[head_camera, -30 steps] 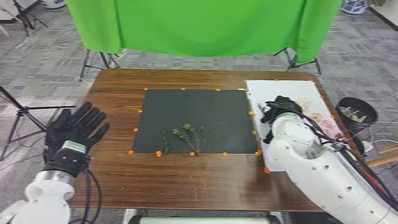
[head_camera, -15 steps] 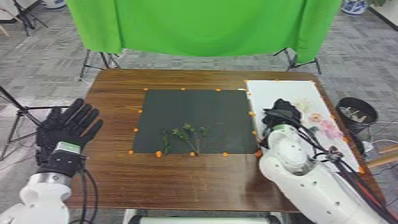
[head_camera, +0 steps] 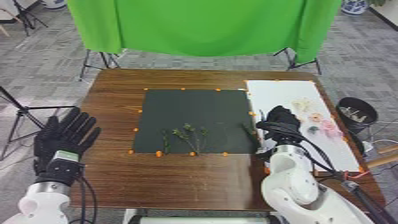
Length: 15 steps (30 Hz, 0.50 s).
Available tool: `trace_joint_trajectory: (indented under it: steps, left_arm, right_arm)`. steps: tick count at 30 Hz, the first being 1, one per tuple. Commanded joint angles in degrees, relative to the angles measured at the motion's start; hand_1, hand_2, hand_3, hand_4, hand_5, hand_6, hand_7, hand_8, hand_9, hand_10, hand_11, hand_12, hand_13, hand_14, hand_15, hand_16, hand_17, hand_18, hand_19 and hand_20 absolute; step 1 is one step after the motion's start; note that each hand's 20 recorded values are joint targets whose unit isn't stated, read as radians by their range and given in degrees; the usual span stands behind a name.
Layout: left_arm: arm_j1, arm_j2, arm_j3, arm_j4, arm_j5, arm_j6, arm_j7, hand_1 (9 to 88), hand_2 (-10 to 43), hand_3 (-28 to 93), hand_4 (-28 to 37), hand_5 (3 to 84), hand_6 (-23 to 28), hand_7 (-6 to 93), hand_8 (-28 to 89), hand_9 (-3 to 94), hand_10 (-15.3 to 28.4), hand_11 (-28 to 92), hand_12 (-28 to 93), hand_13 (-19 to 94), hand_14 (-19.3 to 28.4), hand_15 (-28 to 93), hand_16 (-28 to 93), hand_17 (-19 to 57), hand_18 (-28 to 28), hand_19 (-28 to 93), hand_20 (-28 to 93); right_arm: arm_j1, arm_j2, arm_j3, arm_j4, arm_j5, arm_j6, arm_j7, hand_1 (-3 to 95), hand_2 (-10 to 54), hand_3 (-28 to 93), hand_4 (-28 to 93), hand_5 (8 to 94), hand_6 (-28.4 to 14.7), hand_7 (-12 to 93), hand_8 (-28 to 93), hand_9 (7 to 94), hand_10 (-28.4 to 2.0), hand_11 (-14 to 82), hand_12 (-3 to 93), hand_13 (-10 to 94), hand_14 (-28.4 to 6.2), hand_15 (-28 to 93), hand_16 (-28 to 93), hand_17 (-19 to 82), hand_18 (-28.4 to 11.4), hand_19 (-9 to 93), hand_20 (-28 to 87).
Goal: Arrange flowers
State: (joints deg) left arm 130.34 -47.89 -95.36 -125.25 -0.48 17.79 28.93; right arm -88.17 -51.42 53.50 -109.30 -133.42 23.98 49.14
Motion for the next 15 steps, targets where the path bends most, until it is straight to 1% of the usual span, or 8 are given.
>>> trace_joint_trajectory:
  steps: [1,3,4,5,8,10,12,15]
  left_arm:
    - [2.13,-0.28,-1.11,-0.43,-0.65,-0.82,0.75,28.7,18.4,70,-28.3,46.0,9.5,16.4,-9,40.0,16.5,21,11,28,16.1,41,-9,-6.7,15.1,43,9]
    - [3.6,-0.58,-2.09,-0.81,-0.05,-0.9,-0.05,28.7,18.4,70,-28.3,46.0,9.5,16.4,-9,39.9,16.4,22,11,28,16.1,41,-9,-6.6,15.1,43,9]
    - [4.38,-0.81,-2.79,-0.71,0.84,-1.93,-1.02,28.7,18.5,70,-28.3,46.0,9.5,16.5,-9,39.9,16.4,22,11,28,16.2,41,-9,-6.5,15.0,43,9]
    - [4.72,-0.78,-2.89,-0.73,0.9,-2.21,-0.98,28.7,18.5,70,-28.3,46.0,9.5,16.5,-9,39.9,16.5,21,11,28,16.2,41,-9,-6.4,14.9,43,8]
    - [3.56,-1.21,-2.02,-0.42,0.76,-1.8,-1.34,28.7,18.3,70,-28.3,45.7,9.5,16.4,-9,39.5,16.5,21,11,28,16.1,40,-10,-6.4,14.5,42,8]
    - [2.77,-0.39,-1.26,-0.09,0.72,-2.18,-1.1,28.7,18.2,70,-28.3,45.5,9.5,16.4,-9,39.3,16.5,21,11,28,16.0,40,-10,-6.3,14.5,42,8]
    - [1.87,-0.49,-1.22,0.3,2.07,-2.79,-2.66,28.8,18.1,70,-28.3,45.4,9.4,16.4,-9,39.2,16.5,21,11,28,16.0,40,-10,-6.3,14.5,42,8]
    - [1.37,-0.54,-1.1,0.41,2.42,-2.68,-2.66,28.7,18.0,70,-28.3,45.2,9.4,16.3,-9,39.0,16.3,21,11,27,15.8,39,-9,-6.4,14.4,42,8]
  right_arm:
    - [-0.35,0.51,0.76,-5.03,1.59,-0.25,-4.26,59.4,-9.5,67,-28,73.2,-1.1,43,14,85.0,-9.7,16.4,47.0,80,-8.3,60,29,44,-23.7,92,32]
    - [-0.55,-2.43,1.28,-5.39,2.44,-1.92,-4.63,59.3,-9.5,68,-28,73.1,-1.1,43,14,84.9,-9.7,16.5,46.8,80,-8.2,60,29,44,-23.7,92,32]
    - [-0.36,-4.05,0.8,-5.34,2.59,-1.74,-3.55,59.2,-9.5,68,-28,72.9,-0.9,43,14,84.9,-9.7,16.5,46.8,80,-8.2,60,29,44,-23.6,92,32]
    - [-0.04,-5.33,0.06,-5.05,2.16,-1.32,-2.68,59.0,-9.5,68,-28,72.7,-0.8,44,14,84.9,-9.8,16.5,46.7,80,-8.2,60,29,44,-23.6,92,32]
    - [0.68,-8.43,-1.62,-3.85,1.12,-1.93,-0.43,58.3,-9.5,69,-28,72.3,-0.6,44,14,84.8,-9.7,16.6,46.6,80,-8.3,60,29,44,-23.8,92,32]
    - [1.35,-10.0,-2.6,-3.08,2.02,-2.04,0.33,58.1,-9.5,69,-28,72.3,-0.6,44,14,84.8,-9.7,16.7,46.4,80,-8.4,60,29,45,-23.7,92,32]
    - [1.18,-11.37,-2.87,-2.79,2.59,-2.09,0.46,57.8,-9.5,70,-28,72.2,-0.5,44,14,84.8,-9.8,16.9,46.5,80,-8.5,60,29,45,-23.8,92,31]
    - [1.56,-13.26,-4.02,-1.4,1.58,-2.1,1.45,57.5,-9.5,70,-28,72.2,-0.8,44,14,84.9,-9.8,17.0,46.3,80,-8.7,59,29,45,-24.0,92,31]
